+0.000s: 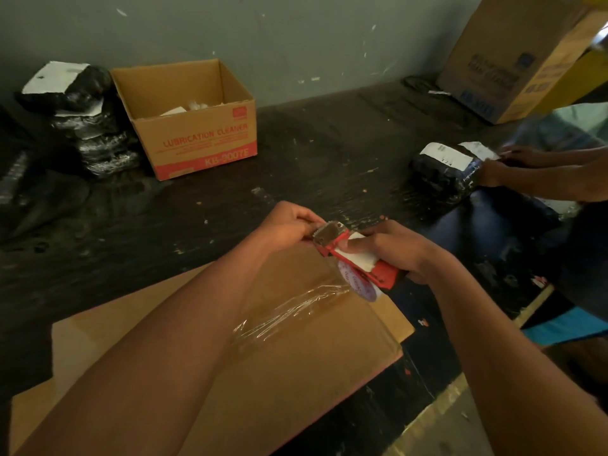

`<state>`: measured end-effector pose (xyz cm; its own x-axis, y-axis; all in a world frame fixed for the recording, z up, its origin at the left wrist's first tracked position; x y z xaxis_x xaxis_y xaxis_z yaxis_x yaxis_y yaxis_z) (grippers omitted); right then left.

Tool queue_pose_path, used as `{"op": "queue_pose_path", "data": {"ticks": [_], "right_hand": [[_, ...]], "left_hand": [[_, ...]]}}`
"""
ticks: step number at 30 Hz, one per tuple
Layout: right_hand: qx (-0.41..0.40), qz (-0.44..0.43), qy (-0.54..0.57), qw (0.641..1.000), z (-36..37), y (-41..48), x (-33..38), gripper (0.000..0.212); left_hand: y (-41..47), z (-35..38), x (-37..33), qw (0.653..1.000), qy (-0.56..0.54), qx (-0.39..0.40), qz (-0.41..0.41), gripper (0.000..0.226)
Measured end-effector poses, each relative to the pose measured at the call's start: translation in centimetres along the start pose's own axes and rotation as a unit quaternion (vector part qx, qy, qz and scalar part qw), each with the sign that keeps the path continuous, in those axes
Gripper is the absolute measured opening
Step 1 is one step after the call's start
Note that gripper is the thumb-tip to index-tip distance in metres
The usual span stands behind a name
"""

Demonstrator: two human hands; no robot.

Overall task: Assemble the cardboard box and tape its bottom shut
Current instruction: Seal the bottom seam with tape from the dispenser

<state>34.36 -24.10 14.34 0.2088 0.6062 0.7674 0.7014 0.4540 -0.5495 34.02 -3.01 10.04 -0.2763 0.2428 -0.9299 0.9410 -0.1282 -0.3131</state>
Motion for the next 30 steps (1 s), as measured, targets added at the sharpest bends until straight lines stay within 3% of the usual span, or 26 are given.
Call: {"op": "queue_pose_path", "data": {"ticks": [4,10,21,30], "right_hand": [[0.005,0.008,0.020,1.000,0.1,0.7,0.4,0.053],[0.001,0.018,0.006,1.000,1.0,1.9,1.7,0.039],[-0.021,0.061,0.005,0.998,1.6,3.3,2.6,0.045],[0.030,0.114,0.012,0.993,0.8,2.3,1.4,0.044]], "left_hand": [[1.1,-0.8,0.3,0.998,0.031,-0.020,0.045,0.010],[3.2,-2.4,1.0,0.996,0.067,-0.017,0.057,0.020],[7.3,-5.3,1.7,0.997,0.071,0.021,0.011,0.019],[8.8,-4.7,4.8,0.998,0.048,0.046,-0.019,0.016]]}}
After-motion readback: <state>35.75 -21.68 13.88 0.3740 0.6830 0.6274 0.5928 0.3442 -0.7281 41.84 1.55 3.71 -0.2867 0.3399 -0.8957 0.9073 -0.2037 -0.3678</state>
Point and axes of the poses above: each hand's wrist, its own y-axis towards the middle knuckle, its own z-axis out of the palm, x = y × z, the point moved 1 cm from there along y, towards the middle knuckle, and after that the axes turned 8 degrees about x, right-handed, at the moved point
